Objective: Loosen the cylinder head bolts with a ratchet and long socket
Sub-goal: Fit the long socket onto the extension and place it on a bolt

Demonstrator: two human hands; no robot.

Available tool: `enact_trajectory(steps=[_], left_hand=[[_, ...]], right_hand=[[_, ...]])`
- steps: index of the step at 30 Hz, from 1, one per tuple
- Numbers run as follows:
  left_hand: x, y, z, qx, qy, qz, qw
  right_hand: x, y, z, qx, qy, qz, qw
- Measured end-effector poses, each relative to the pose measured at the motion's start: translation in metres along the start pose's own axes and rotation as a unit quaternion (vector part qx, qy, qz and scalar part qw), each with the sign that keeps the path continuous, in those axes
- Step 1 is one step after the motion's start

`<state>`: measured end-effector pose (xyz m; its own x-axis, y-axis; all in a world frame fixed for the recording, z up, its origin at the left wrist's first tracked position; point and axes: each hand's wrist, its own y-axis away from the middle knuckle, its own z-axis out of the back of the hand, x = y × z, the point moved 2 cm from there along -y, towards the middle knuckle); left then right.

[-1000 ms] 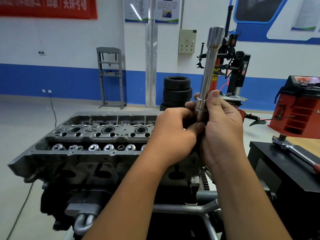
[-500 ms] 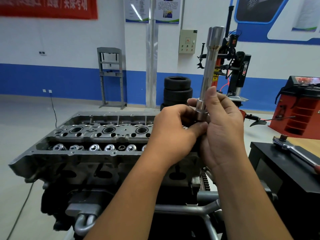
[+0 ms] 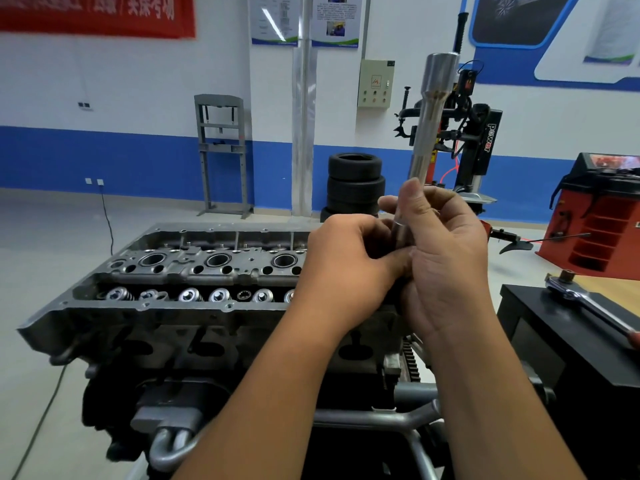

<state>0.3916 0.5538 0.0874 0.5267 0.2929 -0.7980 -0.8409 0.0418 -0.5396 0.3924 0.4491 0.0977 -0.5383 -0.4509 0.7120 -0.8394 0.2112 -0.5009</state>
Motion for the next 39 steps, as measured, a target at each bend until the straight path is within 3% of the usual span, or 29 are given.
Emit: enact_trajectory(steps=[6,13,18,25,31,39], left_hand=[[-0.0044,0.0008,0.0004,0.058,0.02,0.0,0.998],[-0.002,0.0005,0.0013,0.006,-0.009,-0.009,1.0],[-0.0037,0.0008,0.0014,0.06,0.025,-0.006,0.998],[-0.0032,0.0018,0.0016,0.004,-0.018,-0.016,1.0],[-0.0057,0.0022,0.001,0.057,0.016,-0.008,0.998],[-0.0028,0.0025,0.0012,0.007,-0.004,-0.003,1.0]], right_hand=[[-0.0013,-0.001,-0.001,-0.014,0.008,-0.019,1.0],[0.0006,0.0001,0.0013,-0.007,-0.007,-0.008,1.0],[-0.0022,-0.0009,0.0012,-0.006,0.006,-0.012,1.0],[-0.0008,-0.0006,0.0018,-0.011,-0.019,-0.017,1.0],[-0.0008,-0.0012,0.002,-0.014,0.005,-0.013,1.0],[-0.0016,-0.0009,0.0037,0.002,-0.005,0.001,1.0]])
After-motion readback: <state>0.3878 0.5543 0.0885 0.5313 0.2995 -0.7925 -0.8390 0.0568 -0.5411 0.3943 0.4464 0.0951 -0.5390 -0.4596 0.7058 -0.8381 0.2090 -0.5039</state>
